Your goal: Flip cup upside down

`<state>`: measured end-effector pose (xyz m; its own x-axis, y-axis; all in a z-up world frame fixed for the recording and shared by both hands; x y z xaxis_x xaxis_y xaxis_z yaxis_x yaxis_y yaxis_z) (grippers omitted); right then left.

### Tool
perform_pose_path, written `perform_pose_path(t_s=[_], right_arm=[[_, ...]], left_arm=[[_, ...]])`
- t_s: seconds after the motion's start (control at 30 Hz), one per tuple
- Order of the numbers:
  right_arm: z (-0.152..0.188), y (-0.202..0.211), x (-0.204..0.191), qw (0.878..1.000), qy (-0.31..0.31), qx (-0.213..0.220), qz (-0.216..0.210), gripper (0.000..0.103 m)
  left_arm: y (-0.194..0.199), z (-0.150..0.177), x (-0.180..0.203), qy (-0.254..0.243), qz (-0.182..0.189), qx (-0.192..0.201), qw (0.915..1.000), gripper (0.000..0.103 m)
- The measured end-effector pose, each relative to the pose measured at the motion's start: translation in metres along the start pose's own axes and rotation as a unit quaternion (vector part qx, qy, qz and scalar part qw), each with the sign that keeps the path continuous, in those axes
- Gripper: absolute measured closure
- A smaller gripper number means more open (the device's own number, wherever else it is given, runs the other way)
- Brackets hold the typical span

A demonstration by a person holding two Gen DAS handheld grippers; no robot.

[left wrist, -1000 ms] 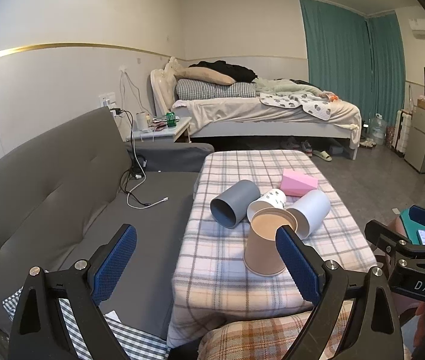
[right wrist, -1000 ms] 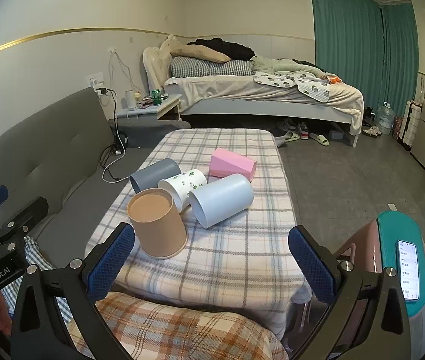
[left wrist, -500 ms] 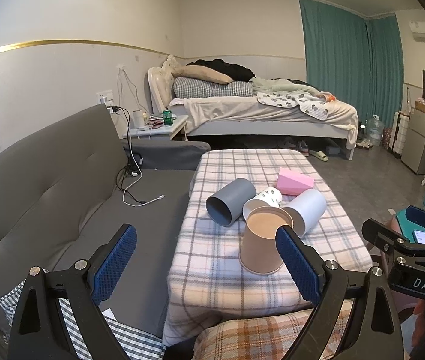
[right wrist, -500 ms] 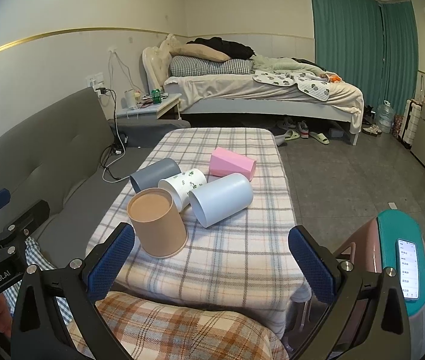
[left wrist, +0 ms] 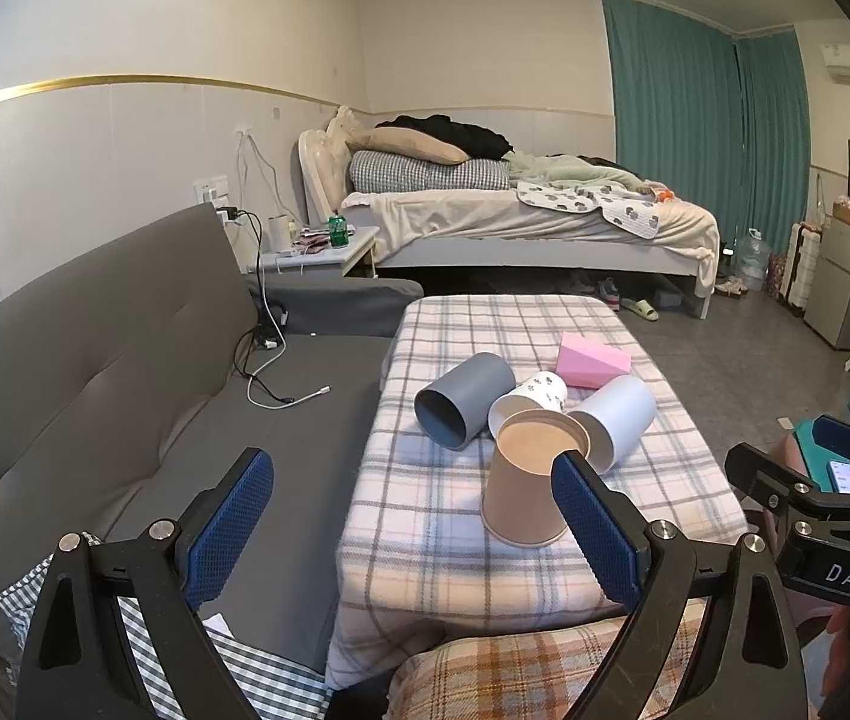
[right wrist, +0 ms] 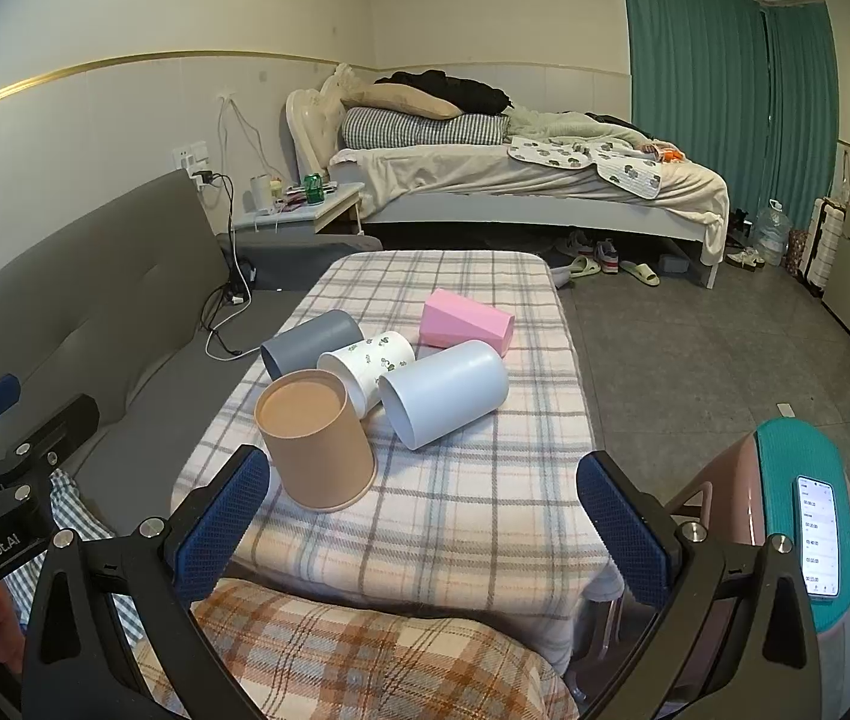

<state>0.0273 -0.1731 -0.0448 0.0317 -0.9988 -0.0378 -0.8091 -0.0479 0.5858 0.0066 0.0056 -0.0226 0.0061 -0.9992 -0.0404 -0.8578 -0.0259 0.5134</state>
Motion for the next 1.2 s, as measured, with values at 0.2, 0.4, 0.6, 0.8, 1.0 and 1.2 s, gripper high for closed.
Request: perform_pose_path(t_s=[0.2, 0.4, 0.6, 0.8, 1.0, 1.2], right_arm=[[0.0005, -0.0002, -0.0006, 1.000, 0.000, 0.000, 0.000, 0.000], [0.0015, 0.0000, -0.0011, 1.000, 0.000, 0.000, -0.001, 0.000], [0.0035, -0.0019, -0.0011, 1.000, 0.000, -0.004, -0.002, 0.000], [0.0046, -0.0018, -0.0010, 1.000, 0.000, -0.004, -0.003, 0.000], [0.0035, -0.0019, -0.0015, 1.000, 0.000, -0.004, -0.003, 0.000], [0.0056, -0.0027, -0.0018, 1.000, 0.001, -0.006, -0.004, 0.000]], left_arm=[[0.0003, 0.0011, -0.0004, 0.000, 0.001, 0.000, 1.0000, 0.006], [0.0006, 0.0014, -0.0006, 0.000, 0.001, 0.000, 1.0000, 0.006], [0.0005, 0.0012, -0.0006, 0.000, 0.001, -0.001, 1.0000, 0.006], [-0.0001, 0.0022, -0.0007, 0.001, 0.002, -0.002, 1.0000, 0.006], [-0.0002, 0.0019, -0.0007, 0.001, 0.002, -0.003, 1.0000, 0.006], [-0.0015, 0.0057, -0.0010, 0.001, 0.004, -0.007, 1.0000, 0.006]])
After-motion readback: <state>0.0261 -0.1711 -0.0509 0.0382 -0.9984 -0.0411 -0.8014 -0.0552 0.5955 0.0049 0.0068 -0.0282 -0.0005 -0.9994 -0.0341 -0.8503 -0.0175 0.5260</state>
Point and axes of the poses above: each gripper's, at about its wrist camera, not at the fingertips, and y roughly against the way its jaws point, x to its right, z to its underside, the point moved 3 cm from there along -y, roughly the way its jaws point, and after that the axes turned 5 degrees about z, right-handed, at the moved point
